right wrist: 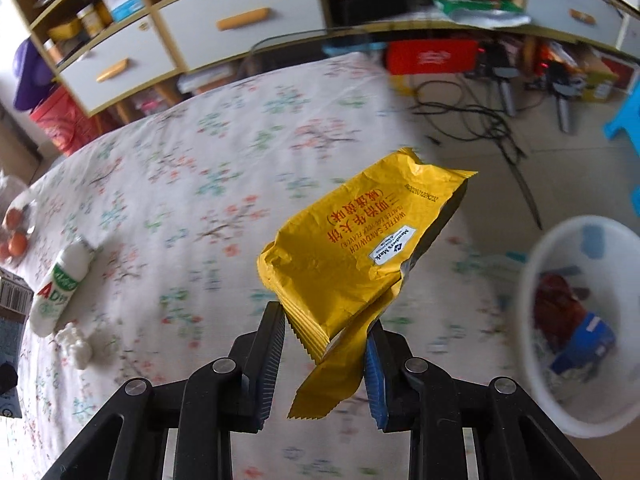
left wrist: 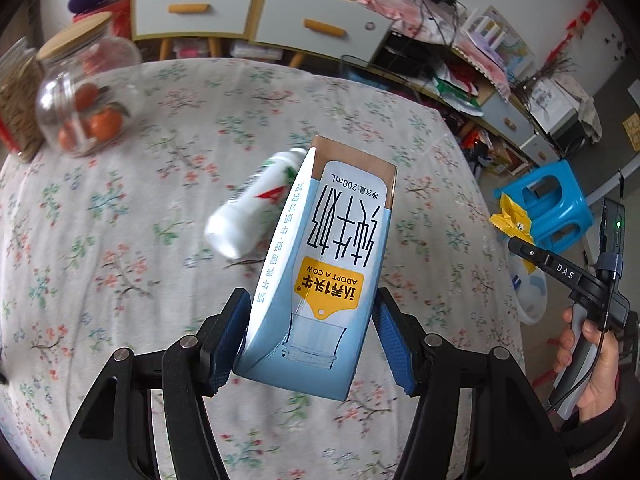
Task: Collect trash
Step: 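Carry the yellow packet in the right gripper over the wastebasket and release it, then carry the milk carton in the left gripper over the wastebasket and release it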
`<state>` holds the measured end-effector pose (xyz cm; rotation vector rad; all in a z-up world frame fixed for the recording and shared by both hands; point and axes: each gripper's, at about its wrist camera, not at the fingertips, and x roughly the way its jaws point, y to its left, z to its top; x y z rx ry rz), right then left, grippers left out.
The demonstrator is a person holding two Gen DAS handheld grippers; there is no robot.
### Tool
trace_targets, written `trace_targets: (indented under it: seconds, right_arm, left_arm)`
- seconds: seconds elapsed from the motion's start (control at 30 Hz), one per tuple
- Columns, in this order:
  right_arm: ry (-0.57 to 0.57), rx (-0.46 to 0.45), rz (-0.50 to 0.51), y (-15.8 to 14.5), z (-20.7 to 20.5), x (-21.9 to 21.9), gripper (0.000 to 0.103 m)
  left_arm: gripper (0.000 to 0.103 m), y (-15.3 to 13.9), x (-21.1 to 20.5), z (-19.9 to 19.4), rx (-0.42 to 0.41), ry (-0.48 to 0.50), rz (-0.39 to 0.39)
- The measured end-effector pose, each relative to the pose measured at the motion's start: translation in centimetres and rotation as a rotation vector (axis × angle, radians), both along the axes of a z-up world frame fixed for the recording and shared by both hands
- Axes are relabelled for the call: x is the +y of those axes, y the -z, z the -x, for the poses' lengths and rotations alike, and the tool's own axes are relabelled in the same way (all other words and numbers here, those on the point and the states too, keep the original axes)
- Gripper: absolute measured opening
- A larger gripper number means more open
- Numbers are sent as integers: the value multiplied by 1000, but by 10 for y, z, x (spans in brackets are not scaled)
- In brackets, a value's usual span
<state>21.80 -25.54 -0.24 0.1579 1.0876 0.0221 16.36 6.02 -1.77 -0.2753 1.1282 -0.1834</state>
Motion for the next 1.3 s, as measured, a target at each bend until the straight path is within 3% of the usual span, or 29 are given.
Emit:
trace_targets:
  seconds: [0.6,0.63,0.67,0.73,0.87,1.3]
  right_arm:
    - [225,21,-33,-10,42,-142,37]
    - [233,30,-42,-9,45,-148,47]
    - [245,36,-45,-9,47,-154,65]
    - [273,27,-42,-13,52,-165,77]
    - [290,7,-65,-22,65,-184,77]
    - [379,13,-93,-25,108,-248,79]
  left_arm:
    - [65,2,-84,-4,-7,122,13]
    - [65,2,-88,-4,-6,128,13]
    - [65,2,-93,-3,-4,134,13]
    - [65,2,-105,-2,2,156,15]
    - [65,-1,-135,-4,-1,206,12]
    - [65,9,-287,-21,0,416,-1]
